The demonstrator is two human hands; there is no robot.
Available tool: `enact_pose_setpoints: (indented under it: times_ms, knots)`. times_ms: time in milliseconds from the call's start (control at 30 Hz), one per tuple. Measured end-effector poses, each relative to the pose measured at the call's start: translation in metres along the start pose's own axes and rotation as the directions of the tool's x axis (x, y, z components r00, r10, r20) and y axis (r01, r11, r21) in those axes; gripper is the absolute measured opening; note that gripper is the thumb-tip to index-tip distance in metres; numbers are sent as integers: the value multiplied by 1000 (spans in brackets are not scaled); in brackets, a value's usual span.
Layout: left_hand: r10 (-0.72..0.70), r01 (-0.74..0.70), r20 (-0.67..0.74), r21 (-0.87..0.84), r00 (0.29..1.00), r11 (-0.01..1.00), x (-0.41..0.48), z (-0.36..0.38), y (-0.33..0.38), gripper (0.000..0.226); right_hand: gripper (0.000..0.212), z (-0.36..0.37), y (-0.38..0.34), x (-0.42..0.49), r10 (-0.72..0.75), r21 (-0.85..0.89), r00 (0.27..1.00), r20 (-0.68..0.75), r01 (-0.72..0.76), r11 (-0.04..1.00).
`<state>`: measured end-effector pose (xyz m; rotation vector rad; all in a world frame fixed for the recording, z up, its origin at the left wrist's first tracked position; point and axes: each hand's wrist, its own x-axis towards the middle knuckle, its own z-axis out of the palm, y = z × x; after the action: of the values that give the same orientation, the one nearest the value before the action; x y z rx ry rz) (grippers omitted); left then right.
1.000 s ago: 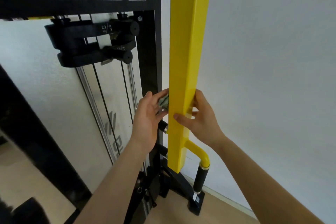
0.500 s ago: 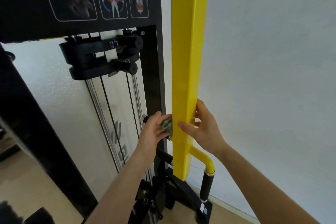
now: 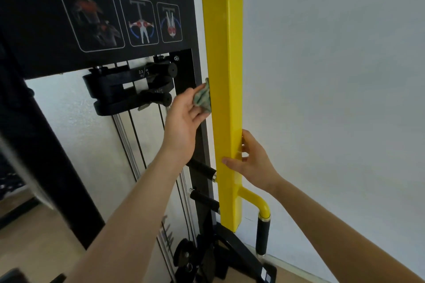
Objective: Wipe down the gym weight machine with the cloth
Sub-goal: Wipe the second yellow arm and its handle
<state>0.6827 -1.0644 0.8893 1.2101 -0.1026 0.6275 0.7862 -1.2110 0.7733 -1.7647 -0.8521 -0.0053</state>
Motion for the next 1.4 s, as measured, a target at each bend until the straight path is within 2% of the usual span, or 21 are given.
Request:
enact_pose_setpoints:
  times_ms: [100,233,267,333,433,533,633,800,967,1100,1300,1400]
  knots:
    - [-68,72,-30,186,997,980,-4,-3,-11,43,73,-7,-5,5,12,-35,998,54,-10,999]
    - [-317,290,-13,445,948,847,-2,-21,-21,61,77,-30,-40,22,42,-86,982,185,-26,996]
    - [-378,333,-2,476,926,814,0,-24,-20,66,78,-38,-56,26,14,-67,985,170,-3,998]
    - [-444,389,-6,490,896,780,3,-23,-14,70,82,-55,-90,35,-93,-19,995,44,94,995]
    - [-391,373,-47,421,919,827,8,-15,-4,69,84,-69,-130,46,-215,4,966,-146,218,976]
    - [-273,279,-57,256,960,926,15,-3,13,64,82,-65,-135,52,-290,-92,945,-149,279,956]
    - [-151,156,-45,150,987,976,25,11,36,61,85,-58,-126,52,-317,-125,935,-157,299,946]
    - [-1,1,-21,-5,1000,1000,43,36,73,53,87,-55,-120,53,-314,-63,930,-192,308,949]
    - [87,-86,10,-86,996,993,54,54,90,47,85,-57,-116,53,-309,-21,931,-193,311,950]
    - [116,-116,14,6,993,993,50,53,78,39,83,-57,-114,51,-299,-17,936,-187,302,953]
    - [-20,30,-58,173,998,984,22,26,37,32,83,-57,-110,46,-293,-17,938,-185,296,955]
    - [-60,95,-114,337,992,937,5,12,18,22,81,-55,-106,43,-292,-38,939,-183,290,956]
